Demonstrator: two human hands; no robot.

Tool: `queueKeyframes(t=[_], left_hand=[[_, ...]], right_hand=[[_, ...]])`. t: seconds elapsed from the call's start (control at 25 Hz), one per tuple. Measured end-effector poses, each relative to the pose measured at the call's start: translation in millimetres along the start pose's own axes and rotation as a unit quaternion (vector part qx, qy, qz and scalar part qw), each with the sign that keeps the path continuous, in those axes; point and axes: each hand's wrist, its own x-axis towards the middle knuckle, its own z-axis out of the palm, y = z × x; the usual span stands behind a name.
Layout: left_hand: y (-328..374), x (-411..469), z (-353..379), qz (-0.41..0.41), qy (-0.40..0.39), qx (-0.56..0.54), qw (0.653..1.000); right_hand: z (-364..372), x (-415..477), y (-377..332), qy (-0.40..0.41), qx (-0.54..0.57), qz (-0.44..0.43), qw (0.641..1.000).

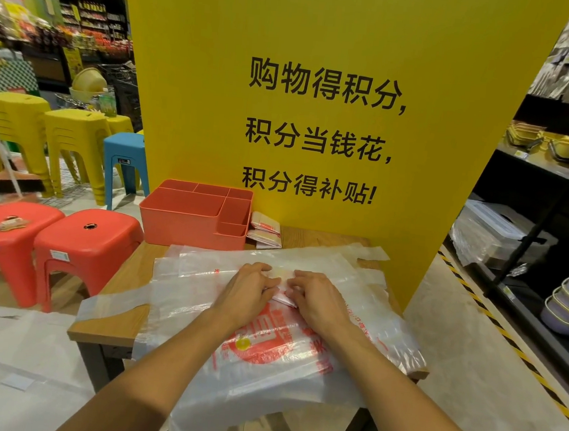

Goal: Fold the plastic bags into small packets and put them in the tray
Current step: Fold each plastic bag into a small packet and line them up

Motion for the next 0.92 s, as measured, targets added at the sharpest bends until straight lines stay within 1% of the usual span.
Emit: queueKeyframes(t=[0.08,0.16,0.24,0.32,0.44,0.6,0.72,0.92], left_hand=[[0,0,2,0.009,0.001,0.016,1.000],[-1,0,5,0.016,0.007,0.021,1.000],[-2,-1,7,0.026,0.013,0.031,0.999],[-4,-1,7,0.022,0.016,0.056,0.998],[-3,2,1,-0.002,0.009,0.070,0.998],[8,-4,-5,-0.030,0.035,0.025,0.999],[16,-11,-13,-0.052,0.028,-0.003,0.998],[17,-33,-25,-0.015,-0.007,0.037,0.999]], right_hand=[[-1,0,2,-0.017,0.005,0.004,1.000],[0,1,6,-0.026,-0.017,0.002,1.000],[4,0,7,-0.028,-0.047,0.000,0.999],[8,0,9,-0.025,-0.053,0.005,0.998],[8,2,10,-0.029,-0.033,0.007,0.999],[-5,12,8,-0.035,0.043,0.058,0.997],[-13,23,8,-0.067,0.041,0.080,0.994],[-24,50,3,-0.135,0.054,0.088,0.985]])
